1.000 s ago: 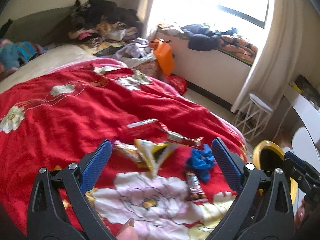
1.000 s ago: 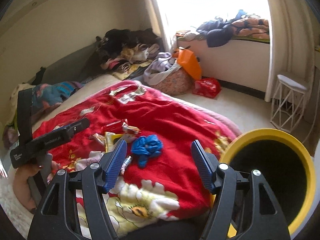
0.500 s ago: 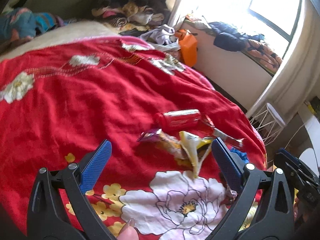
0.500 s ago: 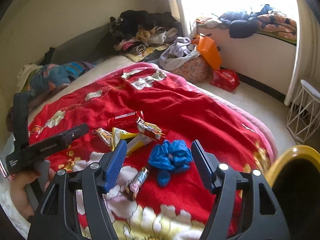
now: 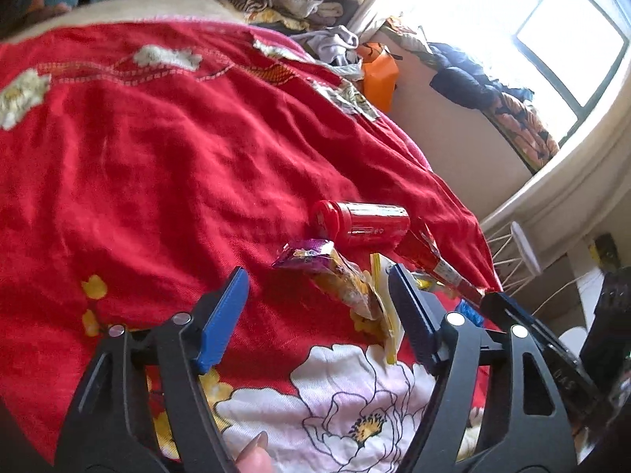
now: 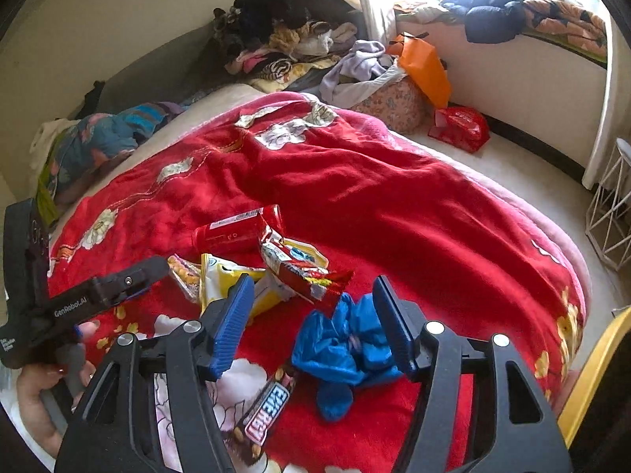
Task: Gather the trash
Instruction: 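Grasp the purple-edged clear wrapper with the left tool while the right tool grasps the red wrapper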
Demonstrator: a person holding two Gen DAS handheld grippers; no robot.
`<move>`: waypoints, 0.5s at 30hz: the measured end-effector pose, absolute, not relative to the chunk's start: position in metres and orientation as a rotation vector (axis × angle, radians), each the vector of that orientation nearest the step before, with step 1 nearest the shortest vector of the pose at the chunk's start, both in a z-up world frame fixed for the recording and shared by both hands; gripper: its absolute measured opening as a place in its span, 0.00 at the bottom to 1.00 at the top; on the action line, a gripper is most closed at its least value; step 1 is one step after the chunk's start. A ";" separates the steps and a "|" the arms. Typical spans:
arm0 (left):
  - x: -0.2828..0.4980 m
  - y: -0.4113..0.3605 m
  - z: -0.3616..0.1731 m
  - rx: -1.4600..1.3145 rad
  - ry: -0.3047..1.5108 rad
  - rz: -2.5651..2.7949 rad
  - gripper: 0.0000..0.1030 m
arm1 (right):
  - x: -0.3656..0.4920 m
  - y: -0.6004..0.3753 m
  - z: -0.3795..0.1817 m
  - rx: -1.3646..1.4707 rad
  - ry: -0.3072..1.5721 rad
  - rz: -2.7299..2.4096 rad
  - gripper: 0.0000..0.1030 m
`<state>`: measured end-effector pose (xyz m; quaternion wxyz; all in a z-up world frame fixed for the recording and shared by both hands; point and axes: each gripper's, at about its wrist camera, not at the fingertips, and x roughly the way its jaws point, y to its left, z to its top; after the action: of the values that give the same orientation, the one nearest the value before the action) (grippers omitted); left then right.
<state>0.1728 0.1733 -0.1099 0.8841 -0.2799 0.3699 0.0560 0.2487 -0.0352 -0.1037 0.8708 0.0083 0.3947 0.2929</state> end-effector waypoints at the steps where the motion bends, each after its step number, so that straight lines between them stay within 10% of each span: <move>1: 0.174 0.175 -0.112 -0.600 0.772 0.113 0.62 | 0.253 -0.033 -0.106 0.018 0.833 0.617 0.55; 9: 0.185 0.182 -0.119 -0.672 0.778 0.096 0.50 | 0.256 -0.024 -0.112 -0.028 0.842 0.651 0.15; 15: 0.186 0.185 -0.124 -0.702 0.787 0.089 0.29 | 0.233 -0.028 -0.098 -0.048 0.784 0.661 0.12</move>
<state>0.1862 0.1850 -0.1238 0.8633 -0.3346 0.3754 0.0423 0.2328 -0.0285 -0.0983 0.8710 -0.0231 0.3752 0.3164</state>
